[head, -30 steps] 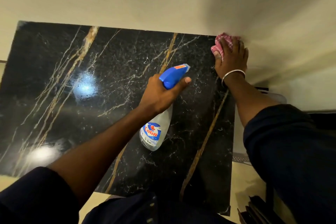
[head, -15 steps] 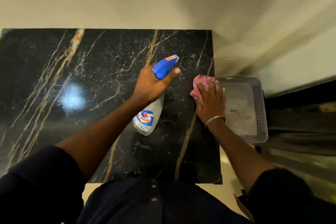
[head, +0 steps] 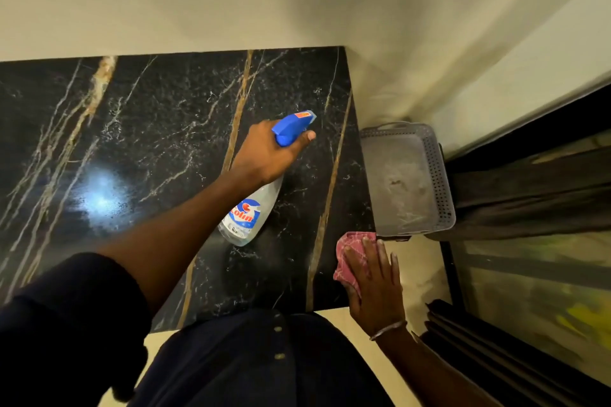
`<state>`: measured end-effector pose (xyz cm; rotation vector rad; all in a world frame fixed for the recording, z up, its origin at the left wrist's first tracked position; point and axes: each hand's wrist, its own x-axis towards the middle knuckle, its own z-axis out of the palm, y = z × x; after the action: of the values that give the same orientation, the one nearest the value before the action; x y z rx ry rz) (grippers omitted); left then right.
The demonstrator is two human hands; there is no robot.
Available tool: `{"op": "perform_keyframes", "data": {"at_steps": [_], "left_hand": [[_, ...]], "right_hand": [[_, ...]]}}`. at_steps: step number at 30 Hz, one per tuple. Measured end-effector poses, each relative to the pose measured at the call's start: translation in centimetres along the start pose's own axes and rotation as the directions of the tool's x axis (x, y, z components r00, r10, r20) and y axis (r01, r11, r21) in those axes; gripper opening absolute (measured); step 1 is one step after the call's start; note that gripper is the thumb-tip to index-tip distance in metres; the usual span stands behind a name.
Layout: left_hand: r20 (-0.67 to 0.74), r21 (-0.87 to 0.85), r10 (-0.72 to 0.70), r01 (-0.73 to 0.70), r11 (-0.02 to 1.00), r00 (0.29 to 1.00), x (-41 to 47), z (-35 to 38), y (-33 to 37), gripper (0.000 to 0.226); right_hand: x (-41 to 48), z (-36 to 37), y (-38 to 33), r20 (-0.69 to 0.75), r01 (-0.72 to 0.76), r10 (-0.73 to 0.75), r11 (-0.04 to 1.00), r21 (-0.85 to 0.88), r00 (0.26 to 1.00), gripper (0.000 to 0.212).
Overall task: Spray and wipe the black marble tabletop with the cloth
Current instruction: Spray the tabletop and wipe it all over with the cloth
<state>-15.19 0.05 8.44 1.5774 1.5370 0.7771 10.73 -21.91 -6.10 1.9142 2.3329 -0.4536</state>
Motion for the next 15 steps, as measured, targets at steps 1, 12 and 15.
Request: {"op": "perform_keyframes", "data": {"at_steps": [1, 12, 15], "left_hand": [[0.01, 0.007, -0.012, 0.012, 1.0, 1.0, 0.0, 0.1, -0.1, 0.032], [0.031, -0.016, -0.117, 0.117, 0.993, 0.993, 2.7, -0.2, -2.1, 0.032], [0.033, -0.028, -0.157, 0.158, 0.987, 0.987, 4.0, -0.3, -2.6, 0.035]], "right_hand": [[0.5, -0.2, 0.1, -0.003, 0.018, -0.018, 1.0, -0.008, 1.0, 0.066], [18.2, -4.4, 0.5, -0.088, 0.068, -0.07, 0.997, -0.021, 0.994, 0.064], [25.0, -5.8, 0.3, -0.098, 0.042, -0.044, 0.999, -0.027, 0.994, 0.058]]}}
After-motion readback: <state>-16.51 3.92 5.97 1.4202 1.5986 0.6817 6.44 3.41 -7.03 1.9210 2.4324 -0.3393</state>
